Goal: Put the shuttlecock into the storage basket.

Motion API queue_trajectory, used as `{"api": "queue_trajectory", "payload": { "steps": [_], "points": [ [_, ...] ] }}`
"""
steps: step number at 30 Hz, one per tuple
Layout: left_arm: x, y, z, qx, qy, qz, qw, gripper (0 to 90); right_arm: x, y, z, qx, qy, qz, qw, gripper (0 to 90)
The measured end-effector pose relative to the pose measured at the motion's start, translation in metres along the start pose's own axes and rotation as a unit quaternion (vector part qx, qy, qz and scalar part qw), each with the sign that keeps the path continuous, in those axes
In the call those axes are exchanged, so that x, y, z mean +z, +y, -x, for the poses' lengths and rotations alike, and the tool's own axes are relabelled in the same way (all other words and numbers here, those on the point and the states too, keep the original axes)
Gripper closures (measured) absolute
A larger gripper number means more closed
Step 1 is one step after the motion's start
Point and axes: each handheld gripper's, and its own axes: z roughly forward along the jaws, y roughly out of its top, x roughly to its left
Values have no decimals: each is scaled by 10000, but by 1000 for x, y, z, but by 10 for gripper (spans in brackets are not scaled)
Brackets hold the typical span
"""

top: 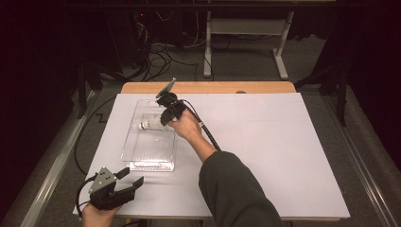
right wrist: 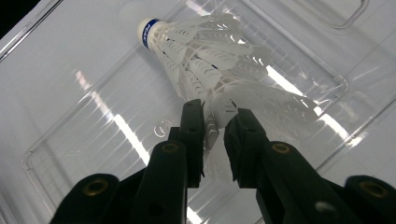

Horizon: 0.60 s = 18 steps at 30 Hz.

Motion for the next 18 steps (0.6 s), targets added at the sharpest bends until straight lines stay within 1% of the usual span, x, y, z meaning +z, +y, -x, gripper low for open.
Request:
{"api": "queue_trajectory", "payload": {
  "steps": [3, 5, 6, 7, 9, 10, 14, 15, 16, 17, 18],
  "points": [
    [0, 0, 0, 16, 12, -13, 10000, 365, -1, -1, 2, -13, -30, 20, 10000, 848],
    [1, 0, 1, 19, 16, -10, 10000, 365, -1, -2, 2, 75, -46, -32, 10000, 869],
    [0, 0, 1, 66, 56, -39, 10000, 365, 0, -3, 3, 57, -71, -38, 10000, 877],
    [1, 0, 1, 83, 80, -43, 9999, 365, 1, -3, 4, 47, -85, -60, 9999, 879],
    [2, 1, 2, 100, 61, -48, 9999, 365, 2, -3, 5, 3, -120, -58, 9999, 888],
    [2, 1, 2, 123, 61, -61, 9999, 365, 3, -3, 4, 50, -124, -86, 9999, 888],
    [2, 1, 2, 127, 63, -72, 9999, 365, 6, -3, 4, -15, -184, -128, 9997, 897],
    [2, 1, 2, 125, 61, -70, 9999, 365, 6, -3, 3, 27, -179, -141, 9997, 897],
    [2, 1, 2, 125, 60, -72, 9999, 365, 7, -3, 3, -12, -184, -138, 9997, 897],
    [2, 1, 2, 126, 59, -73, 9999, 365, 8, -4, 3, 14, -185, -163, 9997, 897],
    [2, 1, 2, 130, 59, -74, 9999, 365, 8, -4, 3, -37, -190, -166, 9997, 895]
  ]
}}
